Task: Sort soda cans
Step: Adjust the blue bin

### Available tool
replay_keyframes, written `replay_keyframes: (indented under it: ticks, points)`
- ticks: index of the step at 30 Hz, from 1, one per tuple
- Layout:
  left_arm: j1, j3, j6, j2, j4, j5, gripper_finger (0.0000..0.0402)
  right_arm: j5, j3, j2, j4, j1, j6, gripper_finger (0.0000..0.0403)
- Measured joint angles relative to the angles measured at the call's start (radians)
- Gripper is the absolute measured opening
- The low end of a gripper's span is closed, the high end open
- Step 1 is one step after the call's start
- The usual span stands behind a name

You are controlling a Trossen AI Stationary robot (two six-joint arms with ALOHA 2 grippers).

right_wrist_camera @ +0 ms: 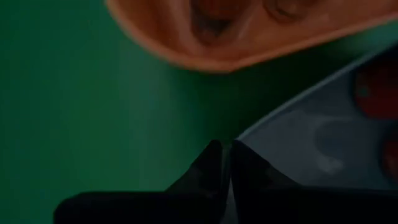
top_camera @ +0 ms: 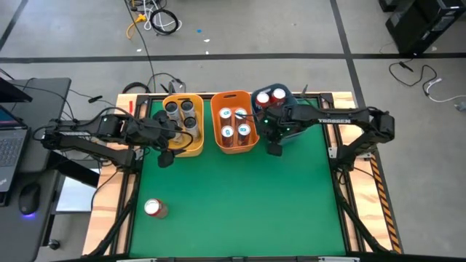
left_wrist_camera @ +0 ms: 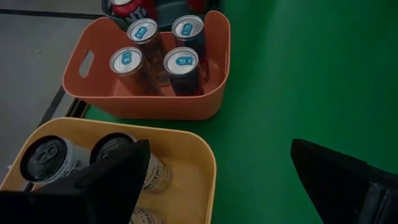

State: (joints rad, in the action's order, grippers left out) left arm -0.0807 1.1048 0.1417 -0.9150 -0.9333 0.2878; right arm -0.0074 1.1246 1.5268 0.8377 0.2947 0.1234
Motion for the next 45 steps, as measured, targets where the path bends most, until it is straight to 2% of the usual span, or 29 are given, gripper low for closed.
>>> replay_keyframes:
  ticks: [6,14,17,20,24,26,29,32,37,41,45]
  points:
    - [0.0,0.0,0.001,0.0,0.0,0.0,0.0395,0.008,0.003,0.056,-0.133,0.0,-0.024,0.003]
    - [0.0,0.0,0.001,0.0,0.0,0.0,0.0394,0.016,-0.001,0.032,-0.193,0.0,-0.106,0.0034]
    - [0.0,0.0,0.0,0.0,0.0,0.0,0.0394,0.017,0.018,0.031,-0.188,-0.001,-0.117,0.0051]
    - [0.0,0.0,0.001,-0.001,0.0,0.0,0.0394,0.003,0.06,0.03,-0.193,-0.013,-0.116,0.0086]
    - [0.0,0.0,0.007,-0.021,-0.004,0.0,0.0394,0.001,0.147,0.028,-0.114,-0.04,-0.116,0.0149]
    - [0.0,0.0,0.022,-0.036,-0.006,-0.001,0.0394,0.006,0.208,0.028,-0.018,-0.054,-0.087,0.0177]
    - [0.0,0.0,0.02,-0.06,-0.029,-0.005,0.0391,0.096,0.288,0.027,0.176,-0.069,-0.089,0.0191]
    - [0.0,0.0,0.016,-0.067,-0.052,-0.004,0.0391,0.216,0.301,0.01,0.34,-0.067,-0.122,0.0154]
    - [0.0,0.0,0.0,-0.059,-0.05,0.011,0.039,0.251,0.227,-0.096,0.486,-0.02,-0.186,0.0023]
    - [0.0,0.0,-0.007,-0.06,-0.037,0.015,0.0378,0.253,0.105,-0.24,0.478,0.041,-0.255,0.0014]
    - [0.0,0.0,-0.023,-0.059,-0.006,0.016,0.0315,0.259,-0.059,-0.36,0.364,0.102,-0.285,0.0003]
